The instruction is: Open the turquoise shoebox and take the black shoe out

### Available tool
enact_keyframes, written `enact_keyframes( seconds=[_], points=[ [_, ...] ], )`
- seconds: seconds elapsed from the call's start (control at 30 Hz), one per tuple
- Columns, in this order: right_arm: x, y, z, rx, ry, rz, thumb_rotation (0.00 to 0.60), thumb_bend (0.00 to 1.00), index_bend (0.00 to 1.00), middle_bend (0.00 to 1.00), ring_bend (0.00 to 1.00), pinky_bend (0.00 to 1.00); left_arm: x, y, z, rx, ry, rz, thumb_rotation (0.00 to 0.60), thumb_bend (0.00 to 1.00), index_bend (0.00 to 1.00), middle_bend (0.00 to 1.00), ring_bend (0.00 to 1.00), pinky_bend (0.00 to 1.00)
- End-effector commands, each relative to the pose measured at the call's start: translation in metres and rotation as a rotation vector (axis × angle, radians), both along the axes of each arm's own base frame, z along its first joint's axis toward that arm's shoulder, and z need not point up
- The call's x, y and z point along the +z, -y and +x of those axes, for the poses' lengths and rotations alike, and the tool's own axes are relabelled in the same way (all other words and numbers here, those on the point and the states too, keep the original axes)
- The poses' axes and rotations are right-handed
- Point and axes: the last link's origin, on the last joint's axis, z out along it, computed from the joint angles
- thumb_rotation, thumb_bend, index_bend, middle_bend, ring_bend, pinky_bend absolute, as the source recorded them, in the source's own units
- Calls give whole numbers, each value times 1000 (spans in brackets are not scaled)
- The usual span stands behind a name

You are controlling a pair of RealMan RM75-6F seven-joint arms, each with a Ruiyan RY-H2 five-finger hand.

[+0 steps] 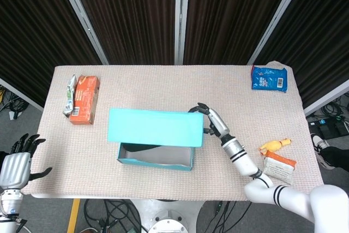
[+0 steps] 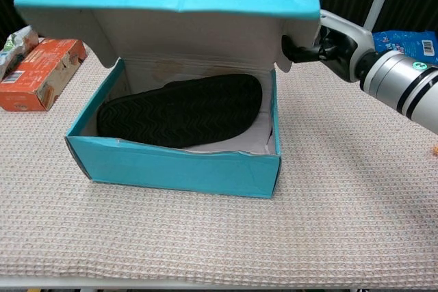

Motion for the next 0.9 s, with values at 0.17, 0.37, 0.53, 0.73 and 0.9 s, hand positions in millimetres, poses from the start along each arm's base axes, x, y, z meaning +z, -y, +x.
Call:
enact_keyframes(
  seconds=[0.17,0.37,0.53,0.73,0.9],
  points=[
    [14,23,21,-261,310,225,600,610,427,365,187,0,-1,0,0,0,2,-3,600,0,232,133,42,136],
    [15,45,32,-378,410,283,600,539,317,318,129,0,-1,1,1,-5,7,-5,600,0,232,133,42,136],
    [15,62,41,-432,433,293,600,363,88,199,38,0,-1,2,0,2,10,-8,600,0,232,133,42,136],
    [18,74,29,-466,331,117,600,74,0,0,0,0,0,4,-1,6,13,-3,600,0,232,133,42,136],
    [30,65,12,-423,118,-129,600,41,0,0,0,0,0,3,-3,8,8,-7,600,0,232,133,41,136]
  ],
)
